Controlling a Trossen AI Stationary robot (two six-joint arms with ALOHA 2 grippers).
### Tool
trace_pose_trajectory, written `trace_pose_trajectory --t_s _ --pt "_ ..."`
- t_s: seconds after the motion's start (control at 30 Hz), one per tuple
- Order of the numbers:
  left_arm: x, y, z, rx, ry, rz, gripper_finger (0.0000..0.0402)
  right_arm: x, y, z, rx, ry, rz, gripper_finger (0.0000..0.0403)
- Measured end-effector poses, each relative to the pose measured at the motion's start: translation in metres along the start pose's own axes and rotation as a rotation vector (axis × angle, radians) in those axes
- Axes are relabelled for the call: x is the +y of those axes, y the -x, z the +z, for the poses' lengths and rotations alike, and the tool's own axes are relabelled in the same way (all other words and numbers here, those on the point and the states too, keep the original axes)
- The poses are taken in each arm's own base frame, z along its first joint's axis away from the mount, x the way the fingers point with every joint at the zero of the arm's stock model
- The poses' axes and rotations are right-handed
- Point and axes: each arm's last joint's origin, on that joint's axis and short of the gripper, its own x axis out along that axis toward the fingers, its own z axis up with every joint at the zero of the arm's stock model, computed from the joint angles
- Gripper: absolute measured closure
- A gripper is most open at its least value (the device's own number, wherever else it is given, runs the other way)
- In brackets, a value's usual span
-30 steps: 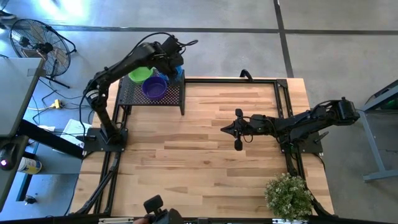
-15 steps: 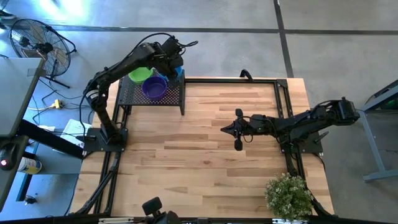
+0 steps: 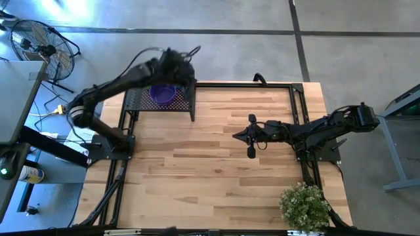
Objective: Pick & Place Mini bowls
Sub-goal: Return to Home Position
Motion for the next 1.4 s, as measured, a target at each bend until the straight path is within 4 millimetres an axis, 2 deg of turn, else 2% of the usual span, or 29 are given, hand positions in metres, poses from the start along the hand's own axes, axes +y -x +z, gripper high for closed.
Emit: trace_pose_trajectory --t_s 0.27,0.47,0.7,0.87,1.0,1.13,1.4 --pt "-0.059 -0.008 -0.052 -0.345 -0.067 -0.12 0.04 -0.009 0.0 0.006 -0.065 0.012 -0.019 0.0403" --pt "-0.084 -0.009 -0.093 -0.465 -0.093 -0.18 0.0401 -0.026 0.006 0.013 -0.094 -0.007 -0.005 0.0403" --pt "-0.085 0.002 -0.128 -0.518 -0.067 -0.197 0.0401 -0.049 0.032 0.027 -0.102 -0.009 -0.205 0.0403" --pt "-0.083 0.014 -0.147 -0.567 -0.041 -0.189 0.0401 -0.046 0.05 0.03 -0.062 0.011 -0.328 0.0403" --pt "-0.082 0.02 -0.162 -0.575 -0.043 -0.182 0.0401 -0.039 0.062 0.017 -0.071 0.017 -0.266 0.0403" --pt "-0.081 0.022 -0.18 -0.566 -0.05 -0.181 0.0401 -0.036 0.076 0.003 -0.153 -0.021 -0.221 0.0403" --pt "-0.08 0.033 -0.197 -0.622 -0.041 -0.177 0.0401 -0.033 0.099 -0.016 -0.252 -0.022 -0.221 0.0403"
